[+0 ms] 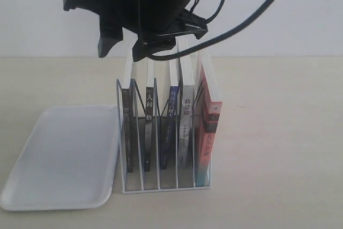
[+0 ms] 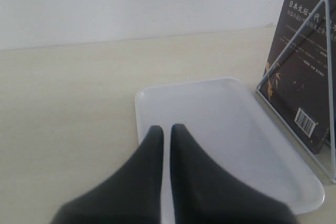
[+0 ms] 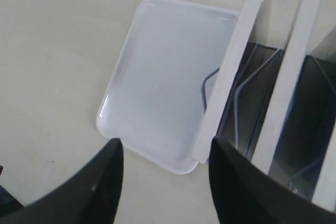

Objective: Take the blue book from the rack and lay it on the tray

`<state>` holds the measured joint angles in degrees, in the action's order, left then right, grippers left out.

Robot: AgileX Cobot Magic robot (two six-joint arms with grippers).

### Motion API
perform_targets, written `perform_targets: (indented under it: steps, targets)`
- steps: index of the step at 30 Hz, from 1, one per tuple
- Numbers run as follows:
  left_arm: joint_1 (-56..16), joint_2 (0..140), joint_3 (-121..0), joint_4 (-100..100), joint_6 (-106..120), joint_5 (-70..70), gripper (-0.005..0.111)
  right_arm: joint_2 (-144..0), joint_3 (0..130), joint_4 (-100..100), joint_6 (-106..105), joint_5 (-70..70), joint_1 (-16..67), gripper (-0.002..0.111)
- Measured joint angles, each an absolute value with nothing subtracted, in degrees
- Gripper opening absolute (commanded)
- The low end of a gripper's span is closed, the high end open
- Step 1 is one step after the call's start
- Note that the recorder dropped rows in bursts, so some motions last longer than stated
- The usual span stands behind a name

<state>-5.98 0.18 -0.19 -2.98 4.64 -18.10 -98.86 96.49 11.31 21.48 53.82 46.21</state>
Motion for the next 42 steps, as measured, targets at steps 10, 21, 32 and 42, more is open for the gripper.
perform_targets:
  steps: [10,21,32,42]
  targets:
    - [-6.0,0.2,-0.2,-3.0,4.6,-18.1,0.005,-106.2,109.3,7.0,24.4,60.5,46.3,0.048]
    - [-6.0,0.2,-0.2,-3.0,4.6,-18.1,0.005,-116.0,122.4,4.8,26.4,69.6,47.9,0.042]
    - [-6.0,0.2,-0.2,-3.0,4.6,-18.1,0.005,-118.5,123.2,1.6,29.0,69.9,48.0,0.042]
    - [-6.0,0.2,-0.2,-3.0,4.6,-18.1,0.005,-119.5,123.2,-2.5,29.6,69.9,48.0,0.042]
